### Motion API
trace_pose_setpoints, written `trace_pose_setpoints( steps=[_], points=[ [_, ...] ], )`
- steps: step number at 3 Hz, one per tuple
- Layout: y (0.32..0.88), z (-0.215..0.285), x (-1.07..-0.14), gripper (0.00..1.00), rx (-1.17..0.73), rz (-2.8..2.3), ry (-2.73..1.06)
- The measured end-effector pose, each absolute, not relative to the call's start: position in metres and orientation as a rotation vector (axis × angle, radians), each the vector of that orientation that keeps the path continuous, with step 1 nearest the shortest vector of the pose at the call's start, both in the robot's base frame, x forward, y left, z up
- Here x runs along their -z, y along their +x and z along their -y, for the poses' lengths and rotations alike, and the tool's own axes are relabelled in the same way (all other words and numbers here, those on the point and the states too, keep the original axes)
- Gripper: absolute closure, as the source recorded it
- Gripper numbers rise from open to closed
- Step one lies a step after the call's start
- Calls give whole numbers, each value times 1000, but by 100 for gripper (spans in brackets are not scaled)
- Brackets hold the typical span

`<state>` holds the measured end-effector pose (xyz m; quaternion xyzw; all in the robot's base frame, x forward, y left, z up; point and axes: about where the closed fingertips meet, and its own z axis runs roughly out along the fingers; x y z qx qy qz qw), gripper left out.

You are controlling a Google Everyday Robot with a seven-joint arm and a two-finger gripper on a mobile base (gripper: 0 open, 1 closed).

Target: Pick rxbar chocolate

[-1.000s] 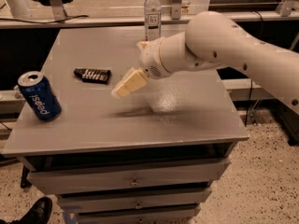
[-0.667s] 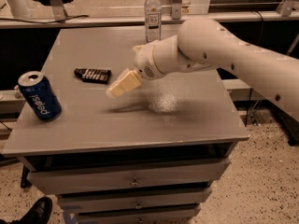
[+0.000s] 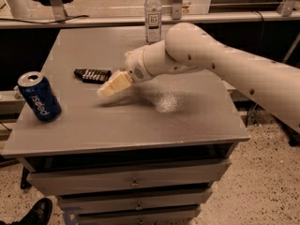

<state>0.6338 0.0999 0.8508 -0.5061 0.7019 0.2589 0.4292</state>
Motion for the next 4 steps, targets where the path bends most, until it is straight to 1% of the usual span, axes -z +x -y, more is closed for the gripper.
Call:
trace_pose_setpoints(
  steps=[2, 3, 4],
  points=[
    [660, -118, -841, 0, -686, -1707, -1248],
    [668, -120, -840, 16, -685, -1701, -1232],
    [672, -120, -838, 39, -685, -1715, -1217]
  ],
)
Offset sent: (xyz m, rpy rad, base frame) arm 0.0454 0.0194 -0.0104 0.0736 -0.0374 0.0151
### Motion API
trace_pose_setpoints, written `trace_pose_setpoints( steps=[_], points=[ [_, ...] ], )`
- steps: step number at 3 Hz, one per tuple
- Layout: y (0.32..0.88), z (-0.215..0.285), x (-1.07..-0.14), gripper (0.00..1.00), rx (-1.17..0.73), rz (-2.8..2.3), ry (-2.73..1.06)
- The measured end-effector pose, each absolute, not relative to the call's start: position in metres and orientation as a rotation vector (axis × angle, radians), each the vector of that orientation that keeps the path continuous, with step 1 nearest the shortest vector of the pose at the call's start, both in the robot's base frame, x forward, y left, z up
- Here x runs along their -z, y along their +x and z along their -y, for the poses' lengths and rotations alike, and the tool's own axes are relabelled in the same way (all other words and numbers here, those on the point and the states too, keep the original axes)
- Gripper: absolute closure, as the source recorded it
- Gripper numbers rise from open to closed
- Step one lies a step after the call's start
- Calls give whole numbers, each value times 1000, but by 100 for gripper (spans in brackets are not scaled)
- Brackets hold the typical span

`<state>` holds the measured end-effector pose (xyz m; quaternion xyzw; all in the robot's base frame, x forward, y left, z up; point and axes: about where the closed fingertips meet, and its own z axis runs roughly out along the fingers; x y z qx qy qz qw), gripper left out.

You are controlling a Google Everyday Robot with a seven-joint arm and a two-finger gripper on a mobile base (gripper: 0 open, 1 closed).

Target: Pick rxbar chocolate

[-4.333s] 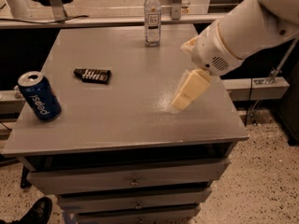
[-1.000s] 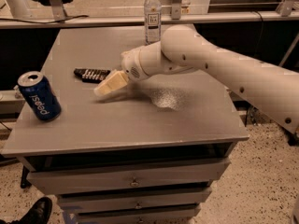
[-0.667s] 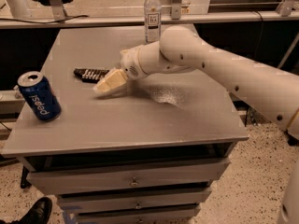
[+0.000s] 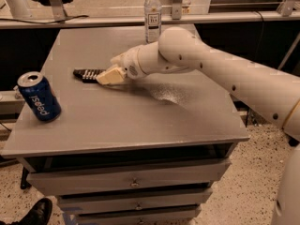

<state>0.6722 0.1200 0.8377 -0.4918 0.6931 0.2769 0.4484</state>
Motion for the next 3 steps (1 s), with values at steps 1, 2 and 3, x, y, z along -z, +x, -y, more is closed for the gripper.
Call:
trace_pose_setpoints(
  steps=[1, 2, 3],
  points=[
    [673, -117, -836, 63, -680, -1735, -1199],
    [672, -112, -834, 87, -675, -1754, -1183],
    [672, -109, -837, 100, -665, -1760, -1174]
  ],
)
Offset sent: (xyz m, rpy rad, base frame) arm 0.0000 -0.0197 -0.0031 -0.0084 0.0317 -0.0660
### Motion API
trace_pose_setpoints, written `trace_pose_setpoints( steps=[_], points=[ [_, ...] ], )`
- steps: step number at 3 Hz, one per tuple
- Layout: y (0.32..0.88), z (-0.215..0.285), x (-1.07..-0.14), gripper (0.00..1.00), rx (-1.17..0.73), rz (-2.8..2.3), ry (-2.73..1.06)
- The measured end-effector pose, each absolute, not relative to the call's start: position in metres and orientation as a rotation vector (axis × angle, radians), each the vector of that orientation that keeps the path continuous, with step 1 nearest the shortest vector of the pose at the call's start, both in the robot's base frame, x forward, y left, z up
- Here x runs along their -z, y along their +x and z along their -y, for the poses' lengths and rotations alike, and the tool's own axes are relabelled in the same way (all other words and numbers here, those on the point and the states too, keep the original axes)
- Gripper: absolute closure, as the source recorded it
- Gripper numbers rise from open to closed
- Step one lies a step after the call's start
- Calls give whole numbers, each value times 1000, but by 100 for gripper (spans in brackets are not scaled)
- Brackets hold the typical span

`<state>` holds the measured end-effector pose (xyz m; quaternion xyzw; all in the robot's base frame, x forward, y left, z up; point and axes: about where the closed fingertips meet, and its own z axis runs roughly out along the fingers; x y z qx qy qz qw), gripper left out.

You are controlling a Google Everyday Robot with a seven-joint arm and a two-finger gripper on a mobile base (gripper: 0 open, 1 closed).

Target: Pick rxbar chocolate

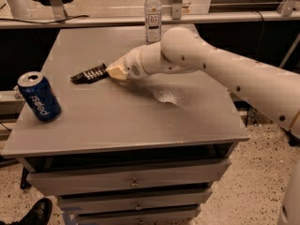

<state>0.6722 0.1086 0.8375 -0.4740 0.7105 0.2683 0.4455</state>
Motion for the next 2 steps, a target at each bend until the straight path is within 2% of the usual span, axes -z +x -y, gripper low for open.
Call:
trace_pose_setpoints(
  steps=[2],
  points=[
    [678, -88, -873, 100, -573, -1741, -1174]
  ],
)
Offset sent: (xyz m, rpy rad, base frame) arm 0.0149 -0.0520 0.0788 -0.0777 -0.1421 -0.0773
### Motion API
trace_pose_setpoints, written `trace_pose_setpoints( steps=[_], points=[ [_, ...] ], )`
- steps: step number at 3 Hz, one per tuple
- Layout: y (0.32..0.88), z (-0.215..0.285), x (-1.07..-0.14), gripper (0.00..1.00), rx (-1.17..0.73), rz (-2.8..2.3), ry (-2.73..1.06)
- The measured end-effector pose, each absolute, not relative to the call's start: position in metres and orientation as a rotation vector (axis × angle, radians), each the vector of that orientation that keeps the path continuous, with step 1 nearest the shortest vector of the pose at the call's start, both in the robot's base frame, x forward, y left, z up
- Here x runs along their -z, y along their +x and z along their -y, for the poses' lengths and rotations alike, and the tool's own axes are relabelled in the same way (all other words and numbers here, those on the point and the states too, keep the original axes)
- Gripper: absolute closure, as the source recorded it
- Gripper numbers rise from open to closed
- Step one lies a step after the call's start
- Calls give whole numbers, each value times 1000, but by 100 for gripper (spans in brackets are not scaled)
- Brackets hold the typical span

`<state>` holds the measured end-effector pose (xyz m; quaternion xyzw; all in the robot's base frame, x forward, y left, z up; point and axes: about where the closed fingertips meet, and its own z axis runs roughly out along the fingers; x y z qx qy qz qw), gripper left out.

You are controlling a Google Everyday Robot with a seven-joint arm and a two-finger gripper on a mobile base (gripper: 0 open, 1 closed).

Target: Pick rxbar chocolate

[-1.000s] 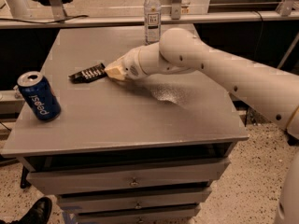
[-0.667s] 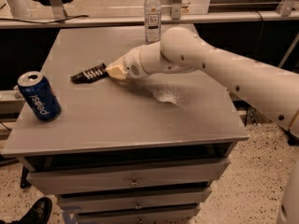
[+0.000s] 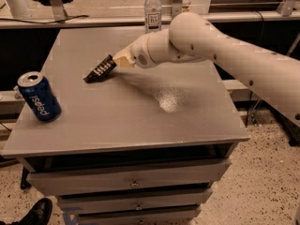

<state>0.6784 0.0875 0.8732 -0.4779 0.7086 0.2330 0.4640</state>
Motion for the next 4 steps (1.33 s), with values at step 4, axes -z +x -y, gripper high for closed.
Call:
trace_pose_setpoints(
  steps=[4],
  points=[
    [621, 16, -1017, 100, -225, -1681, -1206]
  ],
)
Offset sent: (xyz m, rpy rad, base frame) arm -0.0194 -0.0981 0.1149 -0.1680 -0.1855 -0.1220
